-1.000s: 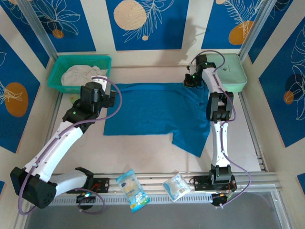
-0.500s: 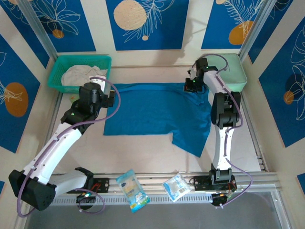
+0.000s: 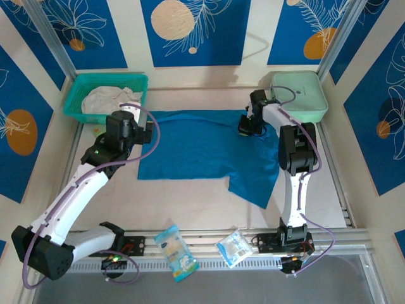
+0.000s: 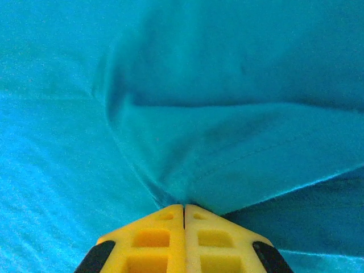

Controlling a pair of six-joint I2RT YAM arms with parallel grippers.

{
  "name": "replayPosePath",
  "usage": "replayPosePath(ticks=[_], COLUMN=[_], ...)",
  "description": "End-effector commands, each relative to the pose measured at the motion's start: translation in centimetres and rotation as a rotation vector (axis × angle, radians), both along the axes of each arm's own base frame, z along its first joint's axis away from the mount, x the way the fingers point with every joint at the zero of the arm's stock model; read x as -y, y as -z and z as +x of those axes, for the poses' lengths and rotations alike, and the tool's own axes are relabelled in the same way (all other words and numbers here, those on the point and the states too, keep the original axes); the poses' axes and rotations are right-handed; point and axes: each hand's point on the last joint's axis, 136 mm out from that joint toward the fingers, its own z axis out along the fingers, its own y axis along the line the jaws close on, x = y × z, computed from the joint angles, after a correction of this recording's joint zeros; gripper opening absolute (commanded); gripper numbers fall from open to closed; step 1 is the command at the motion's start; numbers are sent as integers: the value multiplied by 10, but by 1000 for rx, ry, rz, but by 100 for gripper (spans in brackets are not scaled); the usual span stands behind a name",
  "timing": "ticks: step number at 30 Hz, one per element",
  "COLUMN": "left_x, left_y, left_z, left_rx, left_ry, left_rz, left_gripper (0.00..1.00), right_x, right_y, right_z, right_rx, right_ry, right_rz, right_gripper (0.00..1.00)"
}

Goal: Fold and stack the t-shirts

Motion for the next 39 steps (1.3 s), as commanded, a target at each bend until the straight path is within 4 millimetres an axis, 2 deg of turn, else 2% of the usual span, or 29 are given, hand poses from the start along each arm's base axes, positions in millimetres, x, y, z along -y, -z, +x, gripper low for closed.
replayPosePath(ticks=[1, 7, 17, 23, 29, 31, 35, 37, 39], left_x=[3, 3, 4, 4, 3, 0, -15, -28, -40], left_y=[-2, 0, 2, 6, 7, 5, 1, 9, 30], left_z=[-5, -3, -2, 0, 0, -1, -10, -23, -42], left_rx=[3, -1, -2, -8, -23, -28, -69, -130, -241], left_ry=[17, 20, 19, 18, 10, -10, -108, -207, -306], left_rz=[-13, -8, -2, 3, 10, 10, -18, -56, -91], left_gripper=[99, 99, 99, 99, 99, 99, 100, 100, 99], right_x=[-4, -15, -34, -41, -39, -40, -42, -40, -35], right_y=[-24, -19, -27, -21, -16, -19, -41, -60, -84], right_z=[3, -1, 3, 0, -4, -6, -11, -14, -20], right_rx=[59, 68, 102, 93, 77, 78, 112, 152, 205], right_ry=[101, 167, 202, 213, 215, 203, 164, 140, 112], right_rz=[4, 7, -14, -32, -79, -81, -73, -80, -93], right_gripper=[0, 0, 0, 0, 0, 8, 34, 45, 53])
